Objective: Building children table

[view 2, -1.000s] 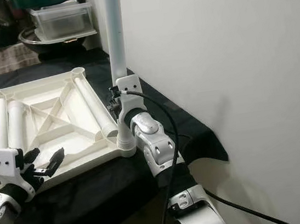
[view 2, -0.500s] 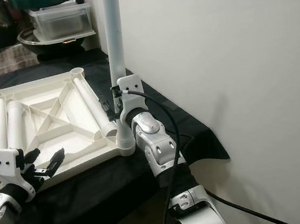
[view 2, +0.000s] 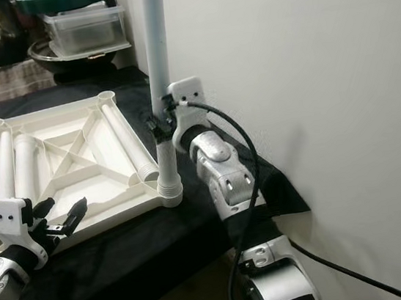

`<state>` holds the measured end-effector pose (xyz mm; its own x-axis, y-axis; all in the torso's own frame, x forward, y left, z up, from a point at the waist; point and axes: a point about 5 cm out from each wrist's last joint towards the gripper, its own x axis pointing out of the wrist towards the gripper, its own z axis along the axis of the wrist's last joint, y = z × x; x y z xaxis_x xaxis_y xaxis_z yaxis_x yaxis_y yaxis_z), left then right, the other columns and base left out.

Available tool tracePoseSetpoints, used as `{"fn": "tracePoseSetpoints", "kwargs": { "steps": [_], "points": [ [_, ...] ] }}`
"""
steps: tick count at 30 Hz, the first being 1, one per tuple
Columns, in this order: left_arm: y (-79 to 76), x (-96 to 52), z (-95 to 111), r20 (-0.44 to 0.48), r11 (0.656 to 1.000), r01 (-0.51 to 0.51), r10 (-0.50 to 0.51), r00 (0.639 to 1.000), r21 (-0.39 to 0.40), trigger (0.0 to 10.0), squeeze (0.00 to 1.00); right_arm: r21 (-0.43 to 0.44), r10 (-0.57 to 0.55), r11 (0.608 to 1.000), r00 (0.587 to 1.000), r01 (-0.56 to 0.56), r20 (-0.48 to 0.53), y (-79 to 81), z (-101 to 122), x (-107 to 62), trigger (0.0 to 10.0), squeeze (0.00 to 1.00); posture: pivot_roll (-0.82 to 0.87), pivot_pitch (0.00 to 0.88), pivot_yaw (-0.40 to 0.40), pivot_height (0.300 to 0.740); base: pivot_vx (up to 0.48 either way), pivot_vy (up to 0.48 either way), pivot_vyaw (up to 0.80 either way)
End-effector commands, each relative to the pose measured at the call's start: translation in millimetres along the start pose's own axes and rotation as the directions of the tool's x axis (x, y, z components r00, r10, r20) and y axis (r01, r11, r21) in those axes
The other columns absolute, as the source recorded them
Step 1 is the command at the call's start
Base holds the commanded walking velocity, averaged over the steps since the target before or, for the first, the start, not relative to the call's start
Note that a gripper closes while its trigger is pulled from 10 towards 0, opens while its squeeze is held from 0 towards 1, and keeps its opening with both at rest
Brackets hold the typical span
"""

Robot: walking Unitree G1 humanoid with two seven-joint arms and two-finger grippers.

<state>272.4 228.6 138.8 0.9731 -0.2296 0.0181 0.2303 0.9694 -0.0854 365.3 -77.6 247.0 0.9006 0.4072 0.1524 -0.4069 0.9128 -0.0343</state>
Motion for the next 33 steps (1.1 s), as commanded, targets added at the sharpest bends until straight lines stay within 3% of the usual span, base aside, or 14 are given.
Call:
{"fn": "tracePoseSetpoints", "kwargs": {
  "steps": [1, 4, 5, 6, 11, 16, 23, 33],
  "points": [
    [-1.0, 0.6, -5, -0.016, 1.0, 0.01, -0.01, 1.0, -0.006, 10.0, 0.0, 0.023, 0.016, 1.0, 1.0, -0.016, -0.013, -3.3, 2, 1.4, 10.0, 1.0, 0.03, 0.0, -0.059, 0.74, 0.0, 0.0, 0.0],
    [-1.1, 0.5, -5, -0.018, 1.0, 0.011, -0.011, 1.0, -0.007, 10.0, 0.0, 0.028, 0.04, 0.999, 0.999, -0.039, -0.033, -6.7, 0, 2.8, 10.0, 1.0, 0.03, 0.0, -0.059, 0.74, 0.0, 0.0, 0.0],
    [-1.2, 0.5, -5, -0.018, 1.0, 0.012, -0.012, 1.0, -0.007, 10.0, 0.0, 0.031, 0.055, 0.998, 0.998, -0.054, -0.042, -8.3, 0, 3.7, 10.0, 0.8, 0.03, 0.0, -0.059, 0.74, 0.0, 0.0, 0.0],
    [-1.3, 0.8, -5, -0.017, 1.0, 0.013, -0.013, 1.0, -0.008, 10.0, 0.0, 0.025, 0.076, 0.997, 0.995, -0.075, -0.059, -12.3, -2, 6.2, 10.0, 0.0, 0.03, 0.0, -0.061, 0.74, 0.0, 0.0, 0.0],
    [-1.8, 0.6, -5, -0.015, 1.0, 0.015, -0.015, 1.0, -0.01, 10.0, 0.0, 0.042, 0.105, 0.994, 0.991, -0.101, -0.089, -16.7, -7, 9.5, 10.0, 0.0, 0.04, 0.0, -0.065, 0.74, 0.0, 0.0, 0.0],
    [-0.5, -0.8, -5, -0.016, 1.0, 0.012, -0.012, 1.0, -0.009, 10.0, 0.0, 0.097, 0.215, 0.973, 0.975, -0.208, -0.064, -12.4, -3, 13.5, 10.0, 0.0, 0.04, 0.0, -0.067, 0.74, 0.0, 0.0, 0.0],
    [-1.5, -1.2, -5, -0.017, 1.0, 0.015, -0.015, 1.0, -0.01, 10.0, 0.0, 0.124, 0.282, 0.953, 0.959, -0.278, -0.019, -15.9, 3, 18.6, 10.0, 0.0, 0.05, 0.0, -0.072, 0.74, 0.0, 0.0, 0.0],
    [-2.1, -3.5, -6, -0.021, 1.0, 0.011, -0.011, 1.0, -0.011, 10.0, 0.0, 0.131, 0.422, 0.899, 0.907, -0.417, -0.011, -19.2, -3, 21.6, 10.0, 0.0, 0.06, 0.0, -0.079, 0.74, 0.0, 0.0, 0.0]
  ]
}}
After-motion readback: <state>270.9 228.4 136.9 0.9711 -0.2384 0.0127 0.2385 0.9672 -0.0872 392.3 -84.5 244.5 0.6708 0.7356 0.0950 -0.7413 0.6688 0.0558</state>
